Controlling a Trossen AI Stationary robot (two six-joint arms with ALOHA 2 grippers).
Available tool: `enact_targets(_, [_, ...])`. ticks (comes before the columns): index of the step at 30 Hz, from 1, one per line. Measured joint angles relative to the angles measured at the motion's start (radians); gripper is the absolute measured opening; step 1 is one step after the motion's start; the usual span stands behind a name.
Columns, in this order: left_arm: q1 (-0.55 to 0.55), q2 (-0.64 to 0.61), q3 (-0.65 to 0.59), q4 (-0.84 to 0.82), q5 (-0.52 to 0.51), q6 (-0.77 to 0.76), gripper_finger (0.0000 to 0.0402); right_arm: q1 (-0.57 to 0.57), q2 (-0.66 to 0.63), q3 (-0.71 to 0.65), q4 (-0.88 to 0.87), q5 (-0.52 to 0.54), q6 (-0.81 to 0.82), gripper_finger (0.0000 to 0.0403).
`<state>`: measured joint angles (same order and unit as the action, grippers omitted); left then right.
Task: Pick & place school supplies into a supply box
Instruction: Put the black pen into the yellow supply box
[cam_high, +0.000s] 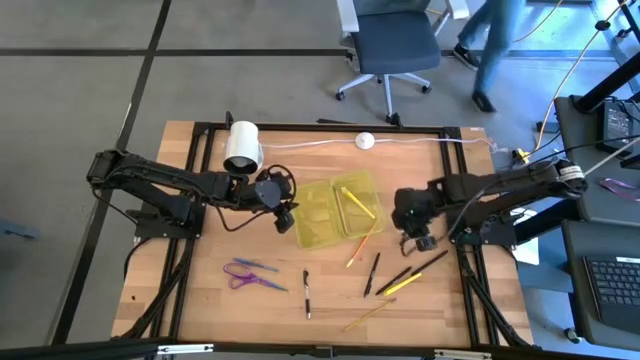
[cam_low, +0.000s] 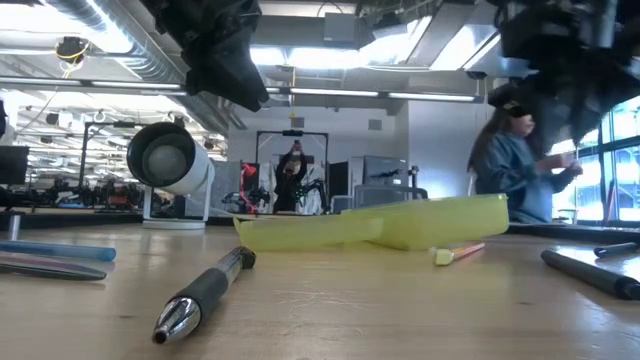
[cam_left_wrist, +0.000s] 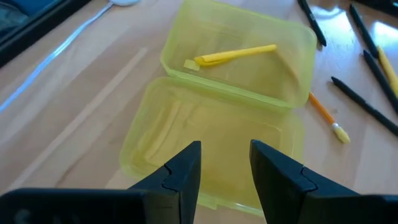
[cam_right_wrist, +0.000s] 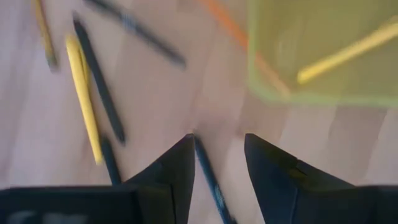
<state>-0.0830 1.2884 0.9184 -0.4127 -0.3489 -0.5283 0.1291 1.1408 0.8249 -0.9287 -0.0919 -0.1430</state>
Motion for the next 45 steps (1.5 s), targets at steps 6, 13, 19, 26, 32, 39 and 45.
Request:
enact_targets(6, [0.000, 0.000, 0.000, 0.029, 0.000, -0.012, 0.0130, 0.056, 0.000, 0.000, -0.096, 0.046, -0.020, 0.0145])
enact_targets(13, [0.000, 0.000, 0.000, 0.061, 0.001, -0.011, 0.0130, 0.057, 0.000, -0.066, -0.132, 0.065, -0.020, 0.0145])
enact_targets(19, [0.000, 0.000, 0.000, 0.062, 0.000, -0.009, 0.0130, 0.045, 0.037, -0.076, -0.123, 0.106, -0.016, 0.0145])
enact_targets(26, [0.000, 0.000, 0.000, 0.063, 0.001, -0.009, 0.0130, 0.019, 0.097, -0.078, -0.124, 0.102, -0.016, 0.0145])
enact_targets(32, [0.000, 0.000, 0.000, 0.063, 0.001, -0.008, 0.0130, 0.018, 0.107, -0.078, -0.113, 0.107, -0.020, 0.0145])
enact_targets(39, [0.000, 0.000, 0.000, 0.062, 0.002, -0.008, 0.0130, 0.017, 0.107, -0.078, -0.082, 0.108, 0.010, 0.0151])
enact_targets(45, [0.000, 0.000, 0.000, 0.062, 0.003, 0.018, 0.0130, 0.007, 0.107, -0.078, -0.092, 0.112, 0.041, 0.0218])
